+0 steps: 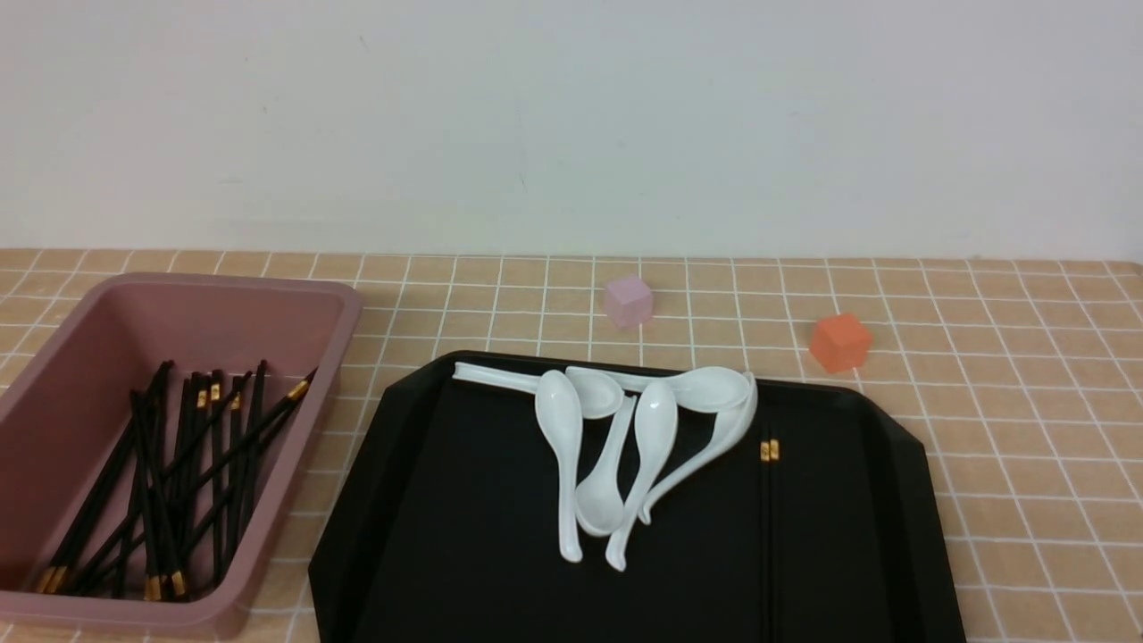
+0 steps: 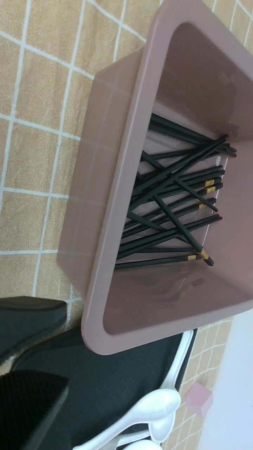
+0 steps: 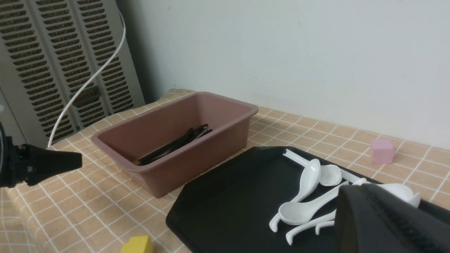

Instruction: On brown tablecloth take chopsticks from black tray and put them in box.

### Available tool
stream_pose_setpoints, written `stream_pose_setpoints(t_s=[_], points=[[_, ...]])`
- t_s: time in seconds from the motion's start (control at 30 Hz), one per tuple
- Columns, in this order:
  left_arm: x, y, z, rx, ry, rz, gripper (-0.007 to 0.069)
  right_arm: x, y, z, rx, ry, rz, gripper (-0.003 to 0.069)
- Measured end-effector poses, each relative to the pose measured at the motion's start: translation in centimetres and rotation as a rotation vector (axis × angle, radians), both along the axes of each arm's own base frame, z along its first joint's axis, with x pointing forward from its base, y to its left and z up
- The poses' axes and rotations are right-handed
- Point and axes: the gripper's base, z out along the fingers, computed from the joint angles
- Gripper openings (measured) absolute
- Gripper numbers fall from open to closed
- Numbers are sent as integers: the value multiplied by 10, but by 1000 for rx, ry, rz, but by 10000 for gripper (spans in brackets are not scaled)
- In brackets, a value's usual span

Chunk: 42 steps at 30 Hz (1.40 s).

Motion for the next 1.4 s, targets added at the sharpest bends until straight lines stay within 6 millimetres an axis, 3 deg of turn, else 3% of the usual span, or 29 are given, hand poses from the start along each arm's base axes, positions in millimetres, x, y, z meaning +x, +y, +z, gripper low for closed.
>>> stream_pose_setpoints(t_s=[0.23, 0.5, 0.7, 0.9, 1.4], points=[[0, 0, 0, 0, 0, 0, 239, 2, -1, -25, -105, -51, -45, 34], [0, 0, 0, 0, 0, 0, 239, 12, -17, -78, -192, 31, -414, 41], [0, 0, 0, 0, 0, 0, 239, 16, -30, -103, -242, 102, -660, 44], [0, 0, 0, 0, 0, 0, 239, 15, -36, -108, -267, 153, -757, 50], [0, 0, 0, 0, 0, 0, 239, 14, -31, -110, -290, 170, -653, 67]])
